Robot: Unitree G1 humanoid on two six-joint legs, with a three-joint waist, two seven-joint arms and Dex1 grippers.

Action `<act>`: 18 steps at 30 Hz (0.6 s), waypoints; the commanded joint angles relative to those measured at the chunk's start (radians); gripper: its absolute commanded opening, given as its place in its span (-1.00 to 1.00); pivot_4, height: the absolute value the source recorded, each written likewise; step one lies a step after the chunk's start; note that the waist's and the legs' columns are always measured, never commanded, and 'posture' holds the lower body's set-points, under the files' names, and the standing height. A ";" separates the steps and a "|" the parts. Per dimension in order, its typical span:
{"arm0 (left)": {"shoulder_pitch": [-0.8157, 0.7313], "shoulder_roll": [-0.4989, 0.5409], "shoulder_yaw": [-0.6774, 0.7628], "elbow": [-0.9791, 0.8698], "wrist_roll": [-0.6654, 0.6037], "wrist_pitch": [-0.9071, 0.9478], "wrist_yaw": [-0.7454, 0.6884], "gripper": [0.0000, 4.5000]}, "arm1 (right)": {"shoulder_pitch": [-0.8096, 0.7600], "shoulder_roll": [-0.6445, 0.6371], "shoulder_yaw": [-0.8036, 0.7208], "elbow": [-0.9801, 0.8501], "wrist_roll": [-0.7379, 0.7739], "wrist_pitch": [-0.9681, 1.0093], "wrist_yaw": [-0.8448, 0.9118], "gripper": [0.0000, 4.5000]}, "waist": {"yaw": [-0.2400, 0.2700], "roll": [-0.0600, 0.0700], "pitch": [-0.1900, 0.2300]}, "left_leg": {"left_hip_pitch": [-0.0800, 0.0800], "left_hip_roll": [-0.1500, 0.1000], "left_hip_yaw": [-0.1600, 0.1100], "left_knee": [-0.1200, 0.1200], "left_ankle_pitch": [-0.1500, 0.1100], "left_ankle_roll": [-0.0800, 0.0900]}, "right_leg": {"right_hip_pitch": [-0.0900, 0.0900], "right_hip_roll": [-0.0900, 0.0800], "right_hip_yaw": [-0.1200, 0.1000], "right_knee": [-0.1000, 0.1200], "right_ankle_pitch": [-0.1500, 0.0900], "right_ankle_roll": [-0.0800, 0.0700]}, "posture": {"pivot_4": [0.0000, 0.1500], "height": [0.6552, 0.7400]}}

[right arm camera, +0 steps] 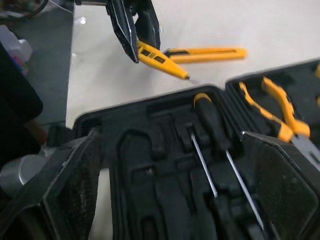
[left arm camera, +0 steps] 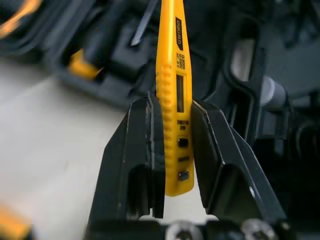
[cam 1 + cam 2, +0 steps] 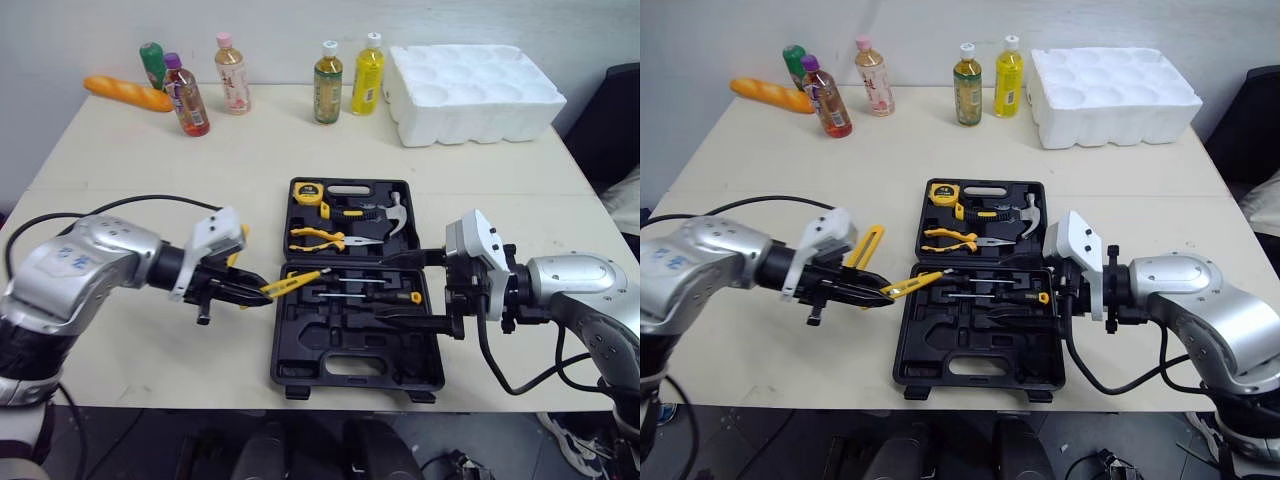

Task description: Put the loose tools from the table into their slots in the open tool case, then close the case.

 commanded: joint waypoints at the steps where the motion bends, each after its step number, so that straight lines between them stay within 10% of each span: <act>1: -0.129 -0.055 -0.142 0.089 0.093 -0.072 -0.120 -0.79 | 0.109 -0.042 -0.077 -0.100 -0.001 0.010 -0.041 1.00 | 0.001 -0.001 0.000 | -0.002 0.000 0.000 0.001 0.001 0.000 | -0.001 0.001 0.000 0.001 0.000 0.001 | 1.00 1.00; 18: -0.379 -0.393 -0.398 0.599 0.448 -0.349 -0.319 -0.79 | 0.439 -0.034 -0.268 -0.316 0.053 0.049 -0.265 1.00 | 0.023 -0.005 0.003 | 0.000 0.001 0.004 0.005 0.002 0.003 | -0.003 0.006 0.008 0.010 0.002 0.003 | 1.00 1.00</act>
